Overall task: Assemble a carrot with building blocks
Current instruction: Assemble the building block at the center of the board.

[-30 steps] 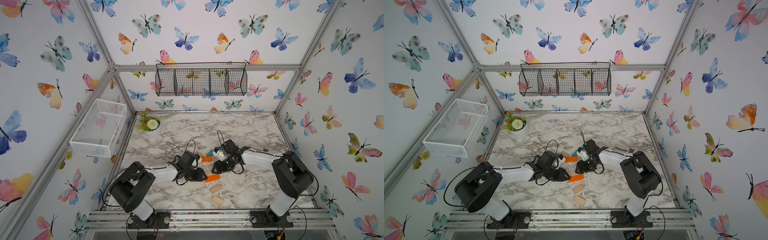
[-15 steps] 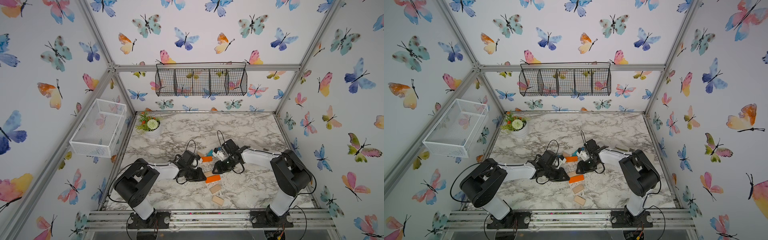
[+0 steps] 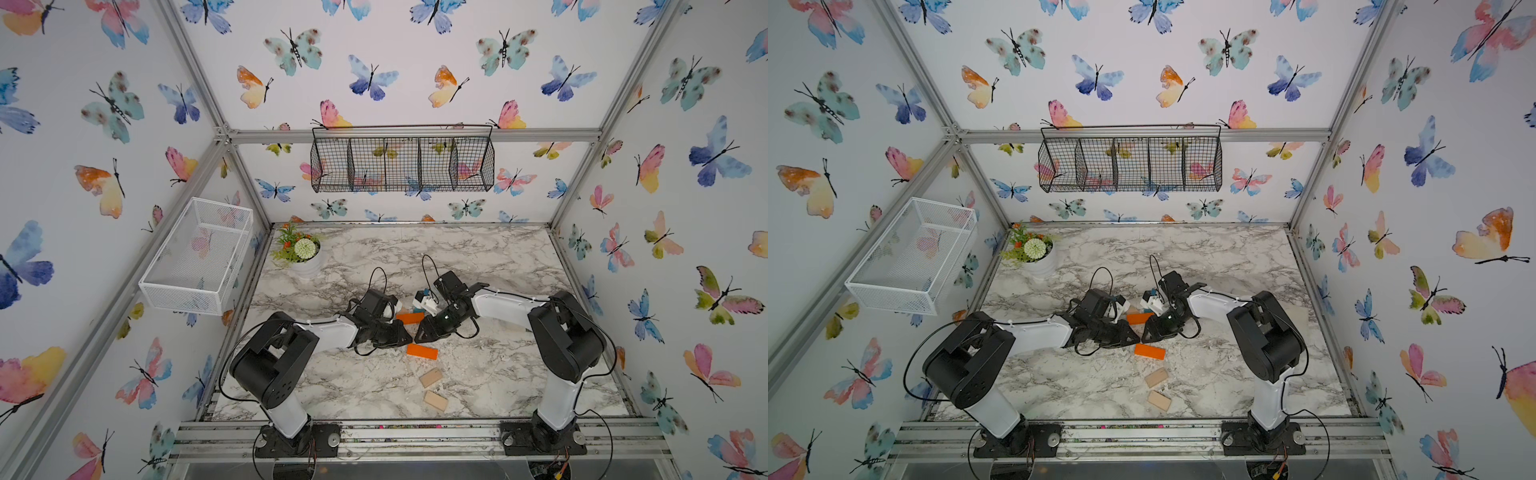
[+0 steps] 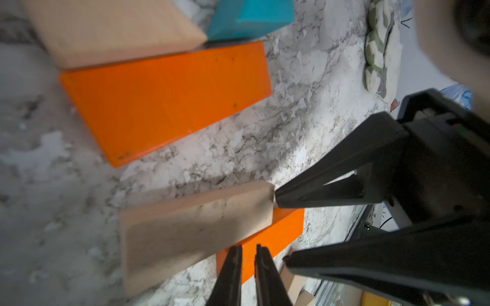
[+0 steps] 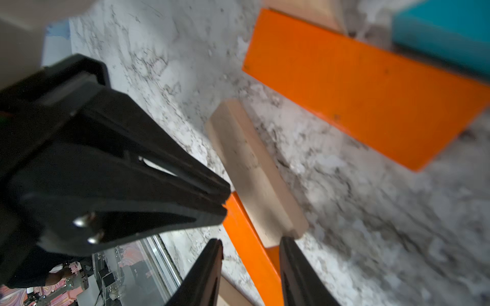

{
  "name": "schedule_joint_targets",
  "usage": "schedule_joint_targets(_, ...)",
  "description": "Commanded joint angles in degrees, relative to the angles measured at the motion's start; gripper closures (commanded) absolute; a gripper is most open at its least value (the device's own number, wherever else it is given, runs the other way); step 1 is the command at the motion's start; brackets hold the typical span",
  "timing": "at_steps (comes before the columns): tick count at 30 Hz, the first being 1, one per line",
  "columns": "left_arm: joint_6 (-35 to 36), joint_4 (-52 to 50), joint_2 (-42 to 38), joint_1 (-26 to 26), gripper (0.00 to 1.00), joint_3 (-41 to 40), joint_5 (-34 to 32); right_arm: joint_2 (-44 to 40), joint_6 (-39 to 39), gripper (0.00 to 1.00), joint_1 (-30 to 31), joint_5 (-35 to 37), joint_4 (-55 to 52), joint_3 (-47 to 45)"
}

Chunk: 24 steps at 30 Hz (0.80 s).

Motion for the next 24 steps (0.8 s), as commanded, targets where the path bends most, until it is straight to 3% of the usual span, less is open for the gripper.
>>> schedule_joint_targets(1,1.0,-0.2,-0.1,1.6,0.84,0.5,-0.9,2.2,-0.5,0.61,0.0,-3.0,0.3,3.4)
schedule_joint_targets(10,2.9,-5.9,-4.8,4.3,0.84,-0.9,-3.3,1.5,-0.6,0.64,0.0,0.4,-2.0,4.1)
schedule_joint_targets(15,5.0,-7.8,-8.2,6.8,0.54,-1.9,-3.5,-1.2,0.3,0.65,0.0,0.4,-2.4,0.9)
schedule_joint_targets(17,6.4,-8.5,-8.4,7.0,0.46,-1.3,-3.4,-1.2,0.2,0.63,0.0,-2.4,-2.3,-0.1)
schedule_joint_targets(20,8.0,-9.5,-7.1,7.1,0.46,-0.1,-3.2,-0.4,0.7,0.62,0.0,-3.1,-3.3,-0.6)
schedule_joint_targets(24,8.5,-8.3,-4.7,7.2,0.52,0.3,-1.0,-1.3,2.0,0.62,0.0,-2.6,-2.1,-2.1)
